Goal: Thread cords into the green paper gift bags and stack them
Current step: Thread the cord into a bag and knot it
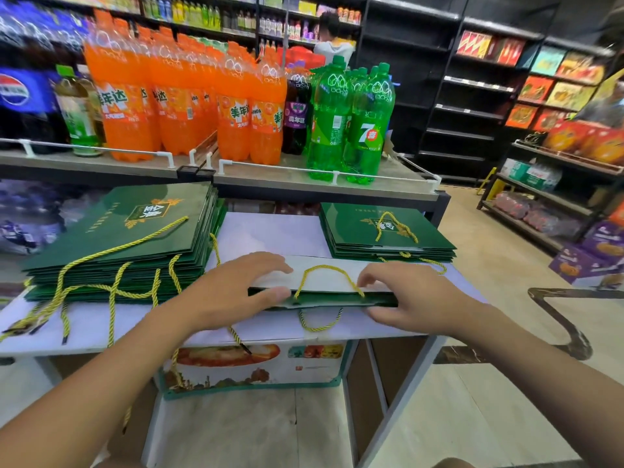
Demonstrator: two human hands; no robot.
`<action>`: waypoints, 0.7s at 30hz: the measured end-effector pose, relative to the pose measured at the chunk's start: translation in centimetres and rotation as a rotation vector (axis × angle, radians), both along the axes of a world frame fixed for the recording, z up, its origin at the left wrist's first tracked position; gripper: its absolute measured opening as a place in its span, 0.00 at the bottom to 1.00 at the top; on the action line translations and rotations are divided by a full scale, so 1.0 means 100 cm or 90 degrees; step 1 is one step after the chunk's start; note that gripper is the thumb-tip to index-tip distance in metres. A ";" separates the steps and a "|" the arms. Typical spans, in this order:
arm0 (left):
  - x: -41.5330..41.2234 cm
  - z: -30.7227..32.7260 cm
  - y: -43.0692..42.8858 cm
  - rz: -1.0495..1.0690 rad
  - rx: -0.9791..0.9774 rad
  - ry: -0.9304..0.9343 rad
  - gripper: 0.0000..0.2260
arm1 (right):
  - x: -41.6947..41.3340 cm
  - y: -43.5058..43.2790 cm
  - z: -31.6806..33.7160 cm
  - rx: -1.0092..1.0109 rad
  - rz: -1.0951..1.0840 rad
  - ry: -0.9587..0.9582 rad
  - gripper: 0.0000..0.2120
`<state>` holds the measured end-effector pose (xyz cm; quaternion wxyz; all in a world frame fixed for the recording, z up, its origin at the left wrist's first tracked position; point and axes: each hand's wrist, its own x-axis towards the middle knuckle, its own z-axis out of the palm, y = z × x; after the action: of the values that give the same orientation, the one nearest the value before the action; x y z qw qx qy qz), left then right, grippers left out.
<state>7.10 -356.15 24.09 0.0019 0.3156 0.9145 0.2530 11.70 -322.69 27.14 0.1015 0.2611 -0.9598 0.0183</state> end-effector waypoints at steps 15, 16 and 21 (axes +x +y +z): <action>-0.039 0.054 0.014 0.227 0.578 -0.140 0.16 | -0.075 0.007 0.094 -0.101 -0.130 0.029 0.12; -0.045 0.041 0.017 0.253 0.541 -0.144 0.16 | -0.081 0.007 0.080 -0.107 -0.132 0.008 0.11; -0.052 -0.020 0.031 0.359 0.351 -0.134 0.20 | -0.093 0.006 0.001 -0.133 -0.195 -0.038 0.16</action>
<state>1.90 -353.07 22.07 -0.0586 0.0135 0.8580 0.5102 2.36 -322.13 27.25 0.1010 0.0993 -0.9838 0.1104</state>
